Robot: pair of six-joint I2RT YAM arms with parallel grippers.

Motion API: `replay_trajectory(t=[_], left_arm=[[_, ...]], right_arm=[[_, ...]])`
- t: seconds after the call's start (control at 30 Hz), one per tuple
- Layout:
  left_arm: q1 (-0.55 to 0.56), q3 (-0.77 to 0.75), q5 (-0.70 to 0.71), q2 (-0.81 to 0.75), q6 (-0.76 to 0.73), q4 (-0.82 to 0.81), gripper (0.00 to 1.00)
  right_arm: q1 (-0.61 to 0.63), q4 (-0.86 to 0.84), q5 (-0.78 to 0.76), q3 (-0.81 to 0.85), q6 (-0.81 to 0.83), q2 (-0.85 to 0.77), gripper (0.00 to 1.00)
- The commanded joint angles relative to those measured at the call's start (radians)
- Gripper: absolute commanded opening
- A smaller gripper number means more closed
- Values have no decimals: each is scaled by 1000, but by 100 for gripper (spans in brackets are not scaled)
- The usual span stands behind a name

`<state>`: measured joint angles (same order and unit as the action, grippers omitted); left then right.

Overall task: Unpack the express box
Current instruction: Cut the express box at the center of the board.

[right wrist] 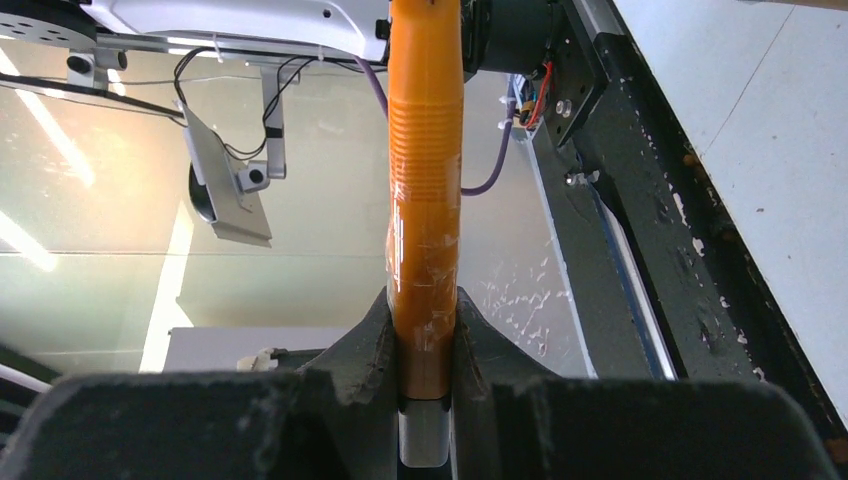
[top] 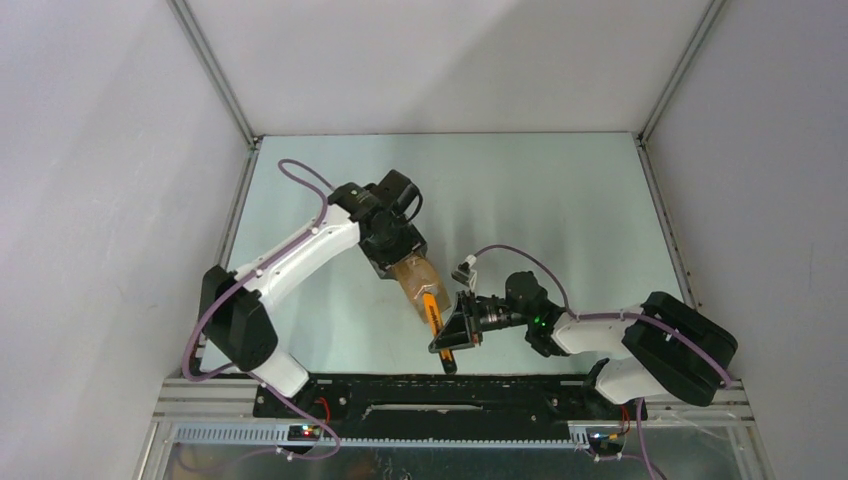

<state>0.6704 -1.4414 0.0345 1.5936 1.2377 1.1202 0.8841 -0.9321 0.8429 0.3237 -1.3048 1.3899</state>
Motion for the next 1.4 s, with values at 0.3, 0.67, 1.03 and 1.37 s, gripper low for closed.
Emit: replay_trajectory(t=[0.3,0.67,1.03,1.37], left_arm=[[-29,-4,40,-50,122,-127,39],[-34,10,63,-74,187,-124,39],[-40,1,40,-49,131,-109,39],[-30,84,-27,-99,69,-177,40]], right_arm=[[67,22,108,54,21,35,0],[91,11,104,73,10,60,0],[64,189,57,68,86,-44,0],[-99,511,-42,64,266,-287,0]])
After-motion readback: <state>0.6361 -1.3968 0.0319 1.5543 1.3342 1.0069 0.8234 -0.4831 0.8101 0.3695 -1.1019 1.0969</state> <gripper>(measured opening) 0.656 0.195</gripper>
